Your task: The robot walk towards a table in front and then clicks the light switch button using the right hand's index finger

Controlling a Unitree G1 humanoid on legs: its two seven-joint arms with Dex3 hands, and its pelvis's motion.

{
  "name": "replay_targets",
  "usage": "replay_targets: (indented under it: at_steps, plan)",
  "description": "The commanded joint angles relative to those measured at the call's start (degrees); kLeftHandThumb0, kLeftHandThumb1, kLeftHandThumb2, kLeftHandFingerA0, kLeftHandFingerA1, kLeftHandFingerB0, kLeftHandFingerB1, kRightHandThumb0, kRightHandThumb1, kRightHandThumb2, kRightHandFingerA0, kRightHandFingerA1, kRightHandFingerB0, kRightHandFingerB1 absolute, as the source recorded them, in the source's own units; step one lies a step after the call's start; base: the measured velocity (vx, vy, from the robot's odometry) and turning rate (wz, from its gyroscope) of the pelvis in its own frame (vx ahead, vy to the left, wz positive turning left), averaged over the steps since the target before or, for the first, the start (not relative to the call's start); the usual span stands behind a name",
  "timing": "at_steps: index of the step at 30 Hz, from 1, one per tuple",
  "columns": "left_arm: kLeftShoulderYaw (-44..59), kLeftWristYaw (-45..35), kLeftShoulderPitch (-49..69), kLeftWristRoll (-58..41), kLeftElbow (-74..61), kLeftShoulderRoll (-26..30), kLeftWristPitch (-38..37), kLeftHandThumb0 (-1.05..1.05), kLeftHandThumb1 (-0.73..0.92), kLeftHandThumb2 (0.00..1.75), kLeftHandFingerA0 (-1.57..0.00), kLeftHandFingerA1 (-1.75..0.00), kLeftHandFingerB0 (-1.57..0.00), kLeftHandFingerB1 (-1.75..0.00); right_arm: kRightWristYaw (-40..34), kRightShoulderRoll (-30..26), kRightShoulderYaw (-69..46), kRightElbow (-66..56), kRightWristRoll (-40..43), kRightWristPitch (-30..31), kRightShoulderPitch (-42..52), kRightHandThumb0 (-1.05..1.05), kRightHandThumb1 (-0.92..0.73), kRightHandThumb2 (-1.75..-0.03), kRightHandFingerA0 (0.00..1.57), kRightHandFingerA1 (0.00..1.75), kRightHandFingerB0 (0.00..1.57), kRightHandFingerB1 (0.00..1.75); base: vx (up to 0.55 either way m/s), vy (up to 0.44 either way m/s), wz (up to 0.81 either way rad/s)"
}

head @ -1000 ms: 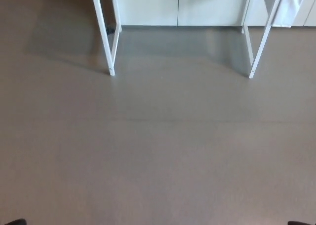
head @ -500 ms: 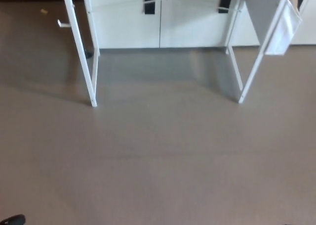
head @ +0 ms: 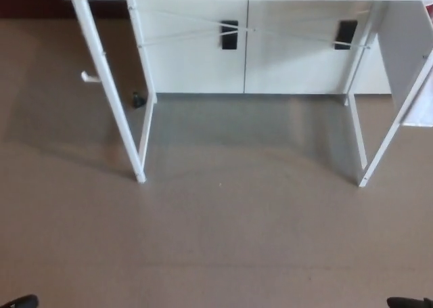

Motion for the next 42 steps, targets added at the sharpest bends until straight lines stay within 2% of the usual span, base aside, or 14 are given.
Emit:
replay_targets:
  at_steps: [1,4,5,20,21,23,24,25,26,28,29,31,33,42]
  plan:
    - [-0.17,0.69,0.7,0.84,-0.42,0.92,0.45,-0.06,0.4,0.85,-0.35,-0.58,-0.29,-0.53,-0.4,-0.5,0.22,0.28,-0.9,-0.25,1.43,-0.19,-0.48,-0.93,0.43,0.67,0.25,0.57,0.34,0.121,-0.26]
    - [-0.31,0.22,1.57,0.61,-0.45,0.98,0.53,-0.06,0.4,0.85,-0.34,-0.58,-0.3,-0.54,-0.29,-0.54,0.25,-0.24,-0.9,-0.61,2.66,-0.19,-0.48,-0.93,0.44,0.68,0.24,0.57,0.42,0.207,-0.34]
    - [-0.44,0.37,2.04,0.84,-0.47,0.92,0.36,-0.09,0.58,0.57,-0.45,-0.47,-0.43,-0.4,-0.25,-0.59,0.27,-0.23,-0.98,-0.78,3.15,-0.19,-0.48,-0.93,0.43,0.67,0.24,0.57,0.48,0.273,-0.19]
    - [-3.24,1.0,4.52,4.98,3.18,1.68,-7.47,-0.07,0.59,0.57,-0.54,-0.48,-0.45,-0.4,-0.2,-0.5,0.62,0.16,-1.02,-2.56,6.53,-0.18,-0.49,-0.93,0.45,0.67,0.25,0.57,0.29,0.082,-0.02]
    - [-3.56,1.35,4.68,5.28,2.83,1.62,-7.54,-0.08,0.58,0.57,-0.55,-0.48,-0.46,-0.4,0.03,-0.56,0.49,0.46,-0.8,-3.01,6.4,-0.18,-0.69,-0.6,0.49,0.63,0.33,0.5,0.19,-0.327,-0.6]
    - [-4.05,1.64,4.9,5.54,2.17,1.54,-7.58,-0.07,0.58,0.57,-0.55,-0.48,-0.46,-0.4,-0.08,-0.6,0.53,0.36,-0.84,-3.07,6.33,-0.17,-0.48,-0.92,0.46,0.68,0.26,0.57,0.16,-0.276,0.24]
    - [-4.1,1.71,4.87,5.51,2.15,1.53,-7.64,-0.07,0.58,0.57,-0.55,-0.48,-0.46,-0.4,-0.06,-0.64,0.5,0.35,-0.82,-3.05,6.23,-0.18,-0.69,-0.6,0.49,0.63,0.33,0.49,0.17,-0.272,-0.12]
    - [-4.28,1.8,4.56,5.3,2.13,1.3,-7.06,-0.07,0.57,0.57,-0.55,-0.48,-0.46,-0.4,-0.22,-1.02,0.79,0.43,-1.51,-3.07,5.85,-0.18,-0.48,-0.92,0.46,0.68,0.26,0.57,0.17,-0.108,0.04]
    - [-4.36,1.74,4.49,5.24,2.24,1.26,-7.07,-0.08,0.57,0.57,-0.55,-0.48,-0.46,-0.4,-0.24,-1.17,0.91,0.42,-1.74,-3.2,5.82,-0.2,-0.69,-0.6,0.5,0.63,0.33,0.49,0.19,-0.049,-0.05]
    - [-4.58,1.41,4.64,4.81,1.55,1.07,-6.75,-0.08,0.59,0.57,-0.54,-0.48,-0.46,-0.4,-0.34,-1.41,1.09,0.29,-2.11,-3.35,5.75,-0.2,-0.69,-0.6,0.49,0.62,0.33,0.49,0.16,0.019,-0.11]
    - [-4.68,1.38,4.85,4.61,0.93,0.82,-6.64,-0.07,0.59,0.57,-0.54,-0.48,-0.46,-0.4,-0.38,-1.43,1.11,0.15,-2.11,-3.25,5.79,-0.18,-0.48,-0.92,0.44,0.67,0.25,0.57,0.17,0.034,-0.15]
    - [-5.03,1.8,5.87,4.23,-1.56,0.1,-5.46,-0.06,0.58,0.56,-0.52,-0.47,-0.45,-0.4,-0.28,-1.45,1.2,0.42,-2.03,-3.41,5.92,-0.17,-0.69,-0.6,0.49,0.6,0.32,0.48,0.17,0.048,-0.16]
    - [-5.26,2.24,6.46,4.36,-3.16,-0.24,-4.67,-0.06,0.59,0.57,-0.53,-0.47,-0.45,-0.39,-0.22,-1.48,1.22,0.69,-2.01,-3.51,5.86,-0.17,-0.48,-0.92,0.43,0.66,0.24,0.56,0.21,0.14,-0.12]
    - [-5.17,3.3,6.32,1.36,-7.77,-2.91,-0.48,-0.09,0.56,0.56,-0.47,-0.47,-0.44,-0.4,-1.15,-1.48,1.93,0.46,-3.59,-2.51,5.46,-0.18,-0.49,-0.92,0.45,0.66,0.24,0.56,0.2,0.229,-0.04]
